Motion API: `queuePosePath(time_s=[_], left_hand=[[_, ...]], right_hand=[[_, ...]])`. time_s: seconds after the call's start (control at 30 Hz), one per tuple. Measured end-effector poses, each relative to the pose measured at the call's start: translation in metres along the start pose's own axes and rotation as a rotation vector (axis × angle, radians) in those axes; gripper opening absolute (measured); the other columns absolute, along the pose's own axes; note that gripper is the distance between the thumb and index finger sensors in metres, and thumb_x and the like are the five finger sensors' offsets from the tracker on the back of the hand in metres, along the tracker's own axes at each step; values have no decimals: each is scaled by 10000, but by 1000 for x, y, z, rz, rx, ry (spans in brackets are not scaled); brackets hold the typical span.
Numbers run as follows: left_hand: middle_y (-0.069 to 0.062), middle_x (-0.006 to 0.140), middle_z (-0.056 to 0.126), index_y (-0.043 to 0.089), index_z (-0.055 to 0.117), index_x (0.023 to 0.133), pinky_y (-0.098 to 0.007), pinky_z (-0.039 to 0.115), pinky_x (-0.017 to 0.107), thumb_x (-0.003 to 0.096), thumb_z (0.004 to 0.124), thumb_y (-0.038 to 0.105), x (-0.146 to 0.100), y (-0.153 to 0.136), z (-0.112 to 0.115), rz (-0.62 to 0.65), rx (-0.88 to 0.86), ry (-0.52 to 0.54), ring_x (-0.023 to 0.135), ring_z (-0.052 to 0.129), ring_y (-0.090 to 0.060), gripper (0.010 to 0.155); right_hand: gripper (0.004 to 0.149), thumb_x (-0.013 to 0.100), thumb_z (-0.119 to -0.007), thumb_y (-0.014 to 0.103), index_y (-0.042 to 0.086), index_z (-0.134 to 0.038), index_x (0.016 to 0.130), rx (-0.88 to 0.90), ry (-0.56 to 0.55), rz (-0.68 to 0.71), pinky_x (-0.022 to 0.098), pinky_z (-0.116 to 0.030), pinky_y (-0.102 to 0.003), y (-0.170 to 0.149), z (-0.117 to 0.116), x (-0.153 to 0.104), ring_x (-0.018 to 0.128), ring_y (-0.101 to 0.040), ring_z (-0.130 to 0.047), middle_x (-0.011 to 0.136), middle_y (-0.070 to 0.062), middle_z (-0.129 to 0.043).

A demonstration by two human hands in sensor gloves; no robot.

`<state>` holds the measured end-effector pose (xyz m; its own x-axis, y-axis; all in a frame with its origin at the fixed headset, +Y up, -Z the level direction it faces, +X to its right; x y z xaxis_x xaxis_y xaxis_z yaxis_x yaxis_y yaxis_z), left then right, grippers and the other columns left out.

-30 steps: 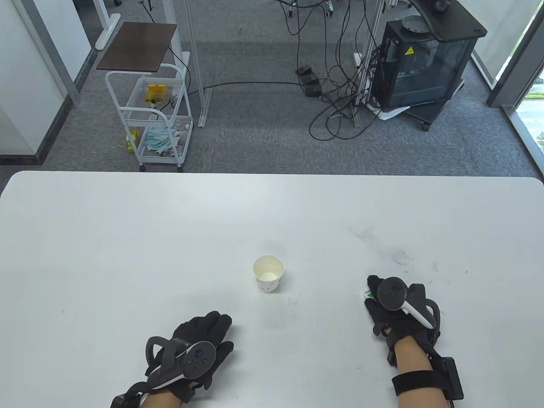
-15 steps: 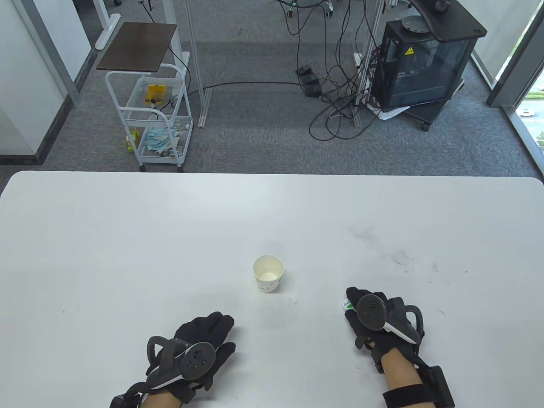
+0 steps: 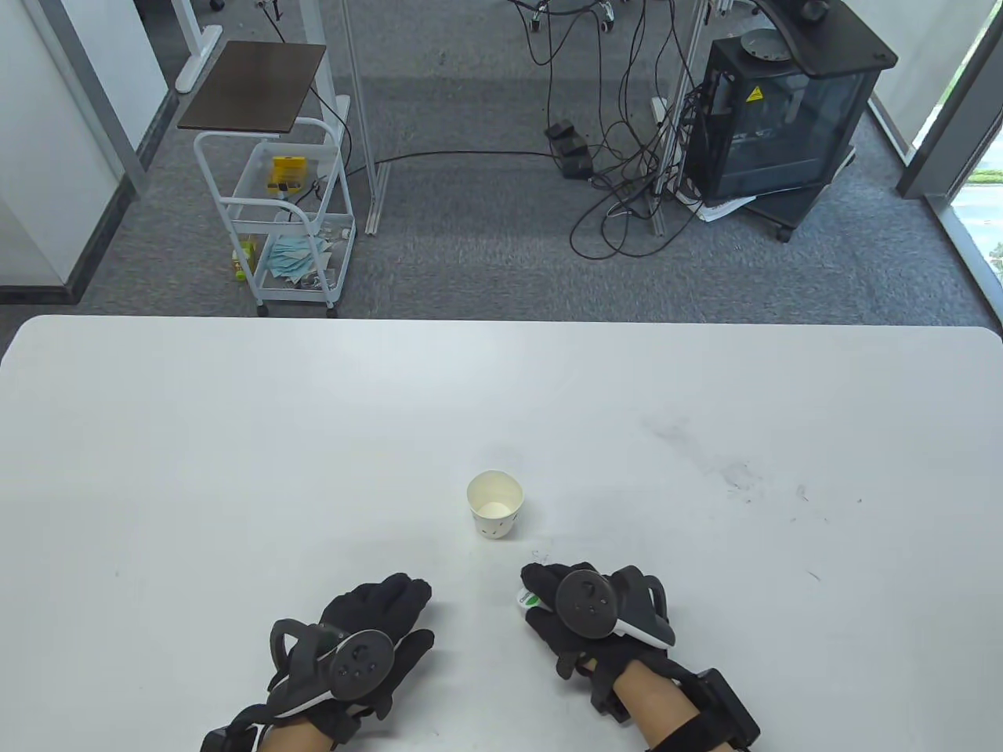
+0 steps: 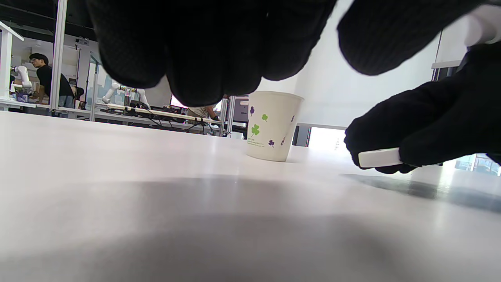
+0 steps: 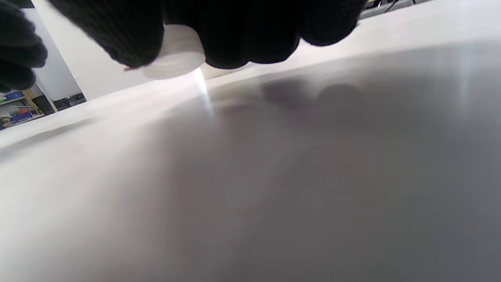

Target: Flick bottle cap to knock over paper cup

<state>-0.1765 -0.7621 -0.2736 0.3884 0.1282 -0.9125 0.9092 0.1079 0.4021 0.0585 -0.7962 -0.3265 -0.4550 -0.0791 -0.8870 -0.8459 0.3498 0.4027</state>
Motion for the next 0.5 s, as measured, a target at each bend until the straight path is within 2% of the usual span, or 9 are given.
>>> queuePosePath(time_s=[0.13,0.37,0.5], left_hand=[[-18,1070,754,340,647,1033,-465,787,639,474,702,638,0,-3,1,-14,2,-8,870,898,-256,636],[-14,1068,756,342,647,1031,-463,789,638,473,700,639,0,-4,2,-23,9,-20,868,901,-252,634],[-13,1067,758,341,648,1030,-463,790,637,474,700,638,-2,-7,-1,-32,-2,-11,866,902,-253,633]], right_hand=[[598,535,-820,414,219,-583,1048,-32,32,-71,629,-671,-457,12,-10,10,855,-302,-736,1002,-72,-715],[651,558,-776,500,228,-500,1081,-176,34,-153,651,-664,-431,27,-17,16,880,-272,-712,1030,-34,-671],[667,532,-791,500,213,-528,1074,-89,-29,-166,630,-686,-450,21,-10,6,877,-299,-742,1024,-59,-699]])
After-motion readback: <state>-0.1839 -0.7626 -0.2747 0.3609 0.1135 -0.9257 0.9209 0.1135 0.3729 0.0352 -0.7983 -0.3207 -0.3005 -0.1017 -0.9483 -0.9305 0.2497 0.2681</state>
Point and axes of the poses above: the tracker on the back of each hand, its own y axis roughly to the thumb side, its own x axis roughly from the wrist to the fingertips, z = x × y, the point moved 5 cm from there along x, roughly from the wrist to the fingertips
